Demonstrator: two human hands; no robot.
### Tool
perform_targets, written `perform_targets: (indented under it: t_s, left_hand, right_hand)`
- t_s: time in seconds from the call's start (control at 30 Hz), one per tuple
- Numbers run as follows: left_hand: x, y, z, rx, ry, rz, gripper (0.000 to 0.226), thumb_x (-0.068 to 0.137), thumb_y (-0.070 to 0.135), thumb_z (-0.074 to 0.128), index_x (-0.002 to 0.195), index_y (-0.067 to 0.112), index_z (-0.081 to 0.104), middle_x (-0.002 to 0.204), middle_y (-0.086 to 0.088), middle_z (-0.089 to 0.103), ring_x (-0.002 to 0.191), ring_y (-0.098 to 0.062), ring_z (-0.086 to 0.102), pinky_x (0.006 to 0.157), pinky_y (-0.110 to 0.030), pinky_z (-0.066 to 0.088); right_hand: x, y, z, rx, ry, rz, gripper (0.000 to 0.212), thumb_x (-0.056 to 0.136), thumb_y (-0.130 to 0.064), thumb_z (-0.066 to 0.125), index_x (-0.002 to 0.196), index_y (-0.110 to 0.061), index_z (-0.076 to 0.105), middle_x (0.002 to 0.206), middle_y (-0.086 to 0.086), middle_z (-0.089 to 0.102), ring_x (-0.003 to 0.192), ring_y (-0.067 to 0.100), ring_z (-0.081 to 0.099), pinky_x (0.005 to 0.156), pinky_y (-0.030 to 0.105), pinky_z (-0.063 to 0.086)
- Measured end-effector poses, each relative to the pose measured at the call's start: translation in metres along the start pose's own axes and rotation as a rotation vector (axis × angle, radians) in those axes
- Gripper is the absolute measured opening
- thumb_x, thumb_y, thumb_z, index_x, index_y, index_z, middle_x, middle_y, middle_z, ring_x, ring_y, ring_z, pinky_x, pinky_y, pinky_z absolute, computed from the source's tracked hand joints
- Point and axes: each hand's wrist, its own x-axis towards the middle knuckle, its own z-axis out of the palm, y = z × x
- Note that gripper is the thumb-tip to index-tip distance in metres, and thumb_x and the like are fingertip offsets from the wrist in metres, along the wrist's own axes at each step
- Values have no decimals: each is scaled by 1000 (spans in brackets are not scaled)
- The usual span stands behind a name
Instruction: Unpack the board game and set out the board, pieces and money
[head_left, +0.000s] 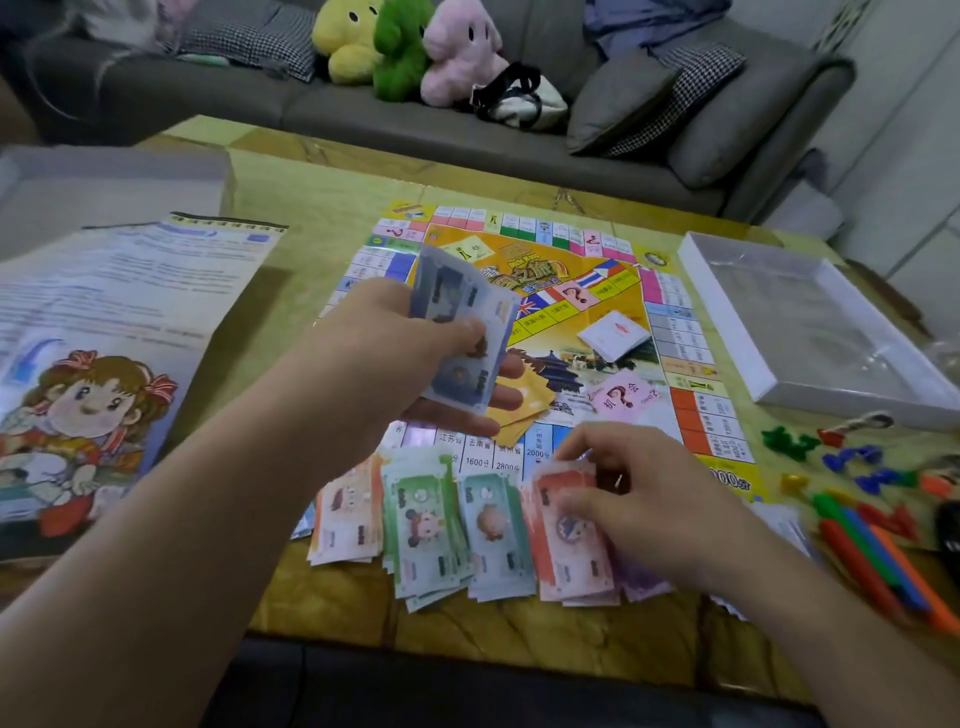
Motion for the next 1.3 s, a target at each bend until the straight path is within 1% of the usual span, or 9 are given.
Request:
perform_targets:
  t_s: [0.1, 0.23, 0.33, 0.47, 0.53, 0.6, 0.77, 0.97, 1.3]
  left_hand:
    - [-3, -5, 7, -82, -57, -3, 19, 106, 10, 54, 119, 2, 64, 94, -18, 80, 84, -36, 79, 59, -42, 65]
    - [-3, -12, 20, -134, -107, -4, 21, 103, 11, 58, 120, 2, 65, 96, -19, 79, 85, -37, 79, 58, -41, 65]
    - [-4, -17, 32, -117, -149, 2, 20, 100, 13, 61, 116, 2, 68, 97, -19, 79, 86, -38, 78, 57, -39, 64]
    - [-3, -28, 51, -64, -204, -14, 19, 95, 13, 69, 109, 2, 73, 97, -21, 78, 85, -41, 78, 61, -45, 65]
    - [-4, -29, 58, -38, -289, -42, 20, 96, 17, 69, 111, 6, 74, 101, -21, 78, 89, -42, 77, 68, -48, 65]
    - [-6, -27, 64, -80, -357, -96, 24, 98, 20, 64, 117, 6, 71, 105, -23, 77, 95, -42, 77, 75, -53, 64]
    - [-3, -29, 69, -125, -270, -120, 36, 97, 22, 60, 124, -1, 63, 108, -28, 75, 98, -48, 74, 90, -65, 57]
    - [-3, -32, 74, -29, -177, -74, 24, 95, 18, 66, 113, 2, 69, 99, -18, 79, 89, -38, 78, 67, -55, 65]
    - [-4, -33, 74, 19, -157, -59, 26, 95, 22, 67, 116, 7, 70, 99, -15, 80, 88, -34, 79, 73, -54, 64]
  right_hand:
    - [-5, 8, 25, -266, 26, -122, 19, 96, -35, 72, 106, -44, 59, 104, -25, 57, 97, -5, 54, 76, 18, 47]
    - [-7, 14, 27, -408, 169, -216, 56, 91, -39, 73, 138, -46, 43, 128, -20, 36, 121, 2, 37, 90, 21, 47]
    - [-7, 12, 1, 4, 281, -216, 40, 89, -20, 74, 120, -42, 61, 117, -21, 56, 102, -1, 53, 80, 13, 42]
    - [-16, 9, -32, 729, 145, -207, 29, 89, -38, 70, 107, -15, 72, 94, 26, 63, 76, 30, 56, 66, 36, 47]
    - [-18, 7, -34, 658, 182, -211, 22, 96, -36, 73, 100, -15, 73, 83, 24, 65, 69, 35, 58, 61, 37, 49]
    - [-17, 8, -35, 585, 251, -199, 7, 97, -21, 74, 91, -17, 75, 73, 9, 72, 60, 19, 63, 57, 27, 49]
    - [-20, 14, -43, 596, 313, -130, 7, 94, -13, 74, 87, -13, 74, 72, 3, 76, 53, 5, 62, 53, 20, 49]
    - [-22, 13, -44, 587, 279, -101, 4, 94, -12, 76, 94, -15, 74, 78, 1, 78, 58, 5, 68, 51, 15, 48]
    - [-20, 14, -42, 553, 267, -88, 3, 94, -19, 76, 93, -19, 74, 80, 0, 79, 59, 6, 69, 52, 16, 49]
